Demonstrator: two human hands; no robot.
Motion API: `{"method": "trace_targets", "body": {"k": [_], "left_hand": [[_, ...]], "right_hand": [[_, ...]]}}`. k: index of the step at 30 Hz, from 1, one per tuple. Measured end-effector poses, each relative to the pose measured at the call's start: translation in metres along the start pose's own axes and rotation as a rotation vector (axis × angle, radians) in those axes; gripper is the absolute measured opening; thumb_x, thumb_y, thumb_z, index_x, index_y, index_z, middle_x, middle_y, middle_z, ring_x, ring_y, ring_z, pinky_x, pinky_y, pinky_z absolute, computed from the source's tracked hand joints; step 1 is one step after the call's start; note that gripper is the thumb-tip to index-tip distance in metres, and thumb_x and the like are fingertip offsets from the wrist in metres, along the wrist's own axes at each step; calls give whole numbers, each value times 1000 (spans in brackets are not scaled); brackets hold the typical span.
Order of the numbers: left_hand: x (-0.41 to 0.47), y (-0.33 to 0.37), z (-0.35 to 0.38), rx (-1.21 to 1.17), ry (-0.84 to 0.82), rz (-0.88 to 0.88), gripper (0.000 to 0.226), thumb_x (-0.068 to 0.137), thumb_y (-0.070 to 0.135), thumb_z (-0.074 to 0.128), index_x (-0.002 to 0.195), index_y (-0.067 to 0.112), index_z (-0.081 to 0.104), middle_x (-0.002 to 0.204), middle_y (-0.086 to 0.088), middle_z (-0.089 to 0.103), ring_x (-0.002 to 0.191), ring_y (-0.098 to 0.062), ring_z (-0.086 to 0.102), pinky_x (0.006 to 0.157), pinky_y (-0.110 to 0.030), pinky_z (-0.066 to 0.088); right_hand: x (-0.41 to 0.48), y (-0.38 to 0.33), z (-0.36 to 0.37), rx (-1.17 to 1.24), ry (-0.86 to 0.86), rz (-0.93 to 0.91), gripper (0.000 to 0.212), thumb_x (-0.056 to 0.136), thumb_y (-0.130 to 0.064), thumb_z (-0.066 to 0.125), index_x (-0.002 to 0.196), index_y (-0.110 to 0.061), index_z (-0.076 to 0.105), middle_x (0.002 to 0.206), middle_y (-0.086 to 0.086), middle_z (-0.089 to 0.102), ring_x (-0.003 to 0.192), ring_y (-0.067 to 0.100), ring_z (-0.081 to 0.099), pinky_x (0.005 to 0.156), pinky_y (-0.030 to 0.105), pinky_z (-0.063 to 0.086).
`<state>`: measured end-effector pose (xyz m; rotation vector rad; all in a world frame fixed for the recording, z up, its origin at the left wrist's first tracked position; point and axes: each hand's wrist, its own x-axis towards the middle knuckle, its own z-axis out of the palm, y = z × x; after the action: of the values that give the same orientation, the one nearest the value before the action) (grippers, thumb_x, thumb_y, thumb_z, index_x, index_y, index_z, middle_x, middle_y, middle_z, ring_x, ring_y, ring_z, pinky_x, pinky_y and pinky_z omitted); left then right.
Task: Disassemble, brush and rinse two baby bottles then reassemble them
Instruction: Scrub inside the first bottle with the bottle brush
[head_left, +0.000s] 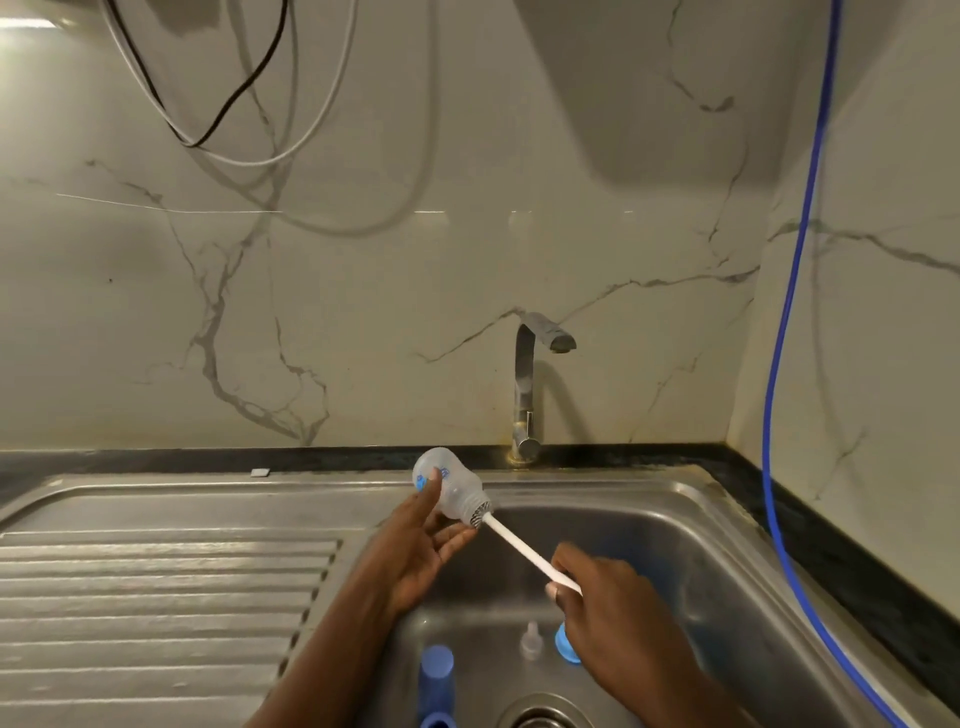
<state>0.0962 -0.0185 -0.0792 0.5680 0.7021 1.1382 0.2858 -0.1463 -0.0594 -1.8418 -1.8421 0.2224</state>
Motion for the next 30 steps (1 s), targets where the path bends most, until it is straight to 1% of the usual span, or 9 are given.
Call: {"method": "trace_targets", "body": {"k": [4, 9, 13, 16, 19, 22, 25, 27, 30], "left_hand": [[-1, -3, -2, 83, 59, 77, 68, 74, 30, 76, 130, 2, 51, 119, -26, 65, 91, -31, 71, 64, -34, 60], [-13, 14, -13, -300, -344, -17, 105, 49, 16, 98, 138, -1, 46, 135, -29, 55, 110, -41, 65, 87, -47, 58], [-13, 3, -5, -110, -166, -8, 75, 74, 21, 80, 137, 2, 47, 126, -30, 60, 101, -37, 69, 78, -47, 61], [-6, -1, -4, 65, -9, 45, 48, 94, 18, 59, 139, 10, 46, 118, -26, 65, 98, -35, 71, 73, -44, 61], [-8, -2, 4, 96, -26, 21, 52, 91, 30, 64, 133, 6, 46, 119, -28, 65, 102, -37, 70, 75, -41, 62], [-10, -7, 11, 155, 22, 67, 61, 81, 29, 73, 130, 1, 49, 117, -27, 65, 96, -34, 71, 72, -36, 62], [-13, 0, 7, -151, -190, 44, 91, 61, 23, 92, 136, -2, 46, 131, -30, 57, 107, -38, 67, 87, -44, 59], [-19, 7, 8, -295, -367, 2, 93, 61, 22, 93, 138, -2, 46, 138, -27, 53, 116, -38, 62, 92, -48, 56], [-12, -2, 6, -193, -265, -12, 69, 85, 33, 68, 140, -2, 45, 125, -25, 61, 111, -37, 63, 89, -49, 57]], "right_hand": [[-3, -6, 4, 3, -72, -22, 14, 94, -35, 49, 92, -22, 45, 89, 6, 66, 84, 29, 62, 69, 36, 45], [2, -16, -23, 1015, -616, 305, 24, 101, -20, 49, 110, -12, 69, 68, 10, 61, 39, 9, 35, 34, 18, 26], [0, -15, -16, 692, -459, 233, 26, 103, -33, 44, 106, -22, 67, 70, 8, 65, 42, 12, 46, 39, 21, 36], [0, 3, 8, 125, -185, 76, 29, 87, -63, 30, 81, -45, 52, 83, 0, 66, 79, 17, 62, 75, 33, 51], [3, 14, 18, 4, -130, 42, 24, 92, -51, 26, 78, -40, 42, 90, 0, 61, 83, 20, 51, 77, 36, 47], [-2, -6, 12, 131, -226, -5, 23, 101, -35, 41, 81, -26, 48, 79, -2, 59, 64, 11, 47, 66, 32, 42], [-1, -21, -11, 962, -556, 331, 22, 103, -25, 45, 102, -15, 65, 59, -2, 41, 40, 5, 29, 34, 21, 27], [-1, -22, -24, 1271, -719, 417, 29, 102, -25, 44, 116, -7, 64, 59, 0, 36, 39, 5, 24, 32, 16, 21], [-1, -22, -22, 963, -627, 317, 31, 103, -33, 43, 114, -13, 64, 58, -1, 44, 39, 7, 33, 36, 18, 26]]}}
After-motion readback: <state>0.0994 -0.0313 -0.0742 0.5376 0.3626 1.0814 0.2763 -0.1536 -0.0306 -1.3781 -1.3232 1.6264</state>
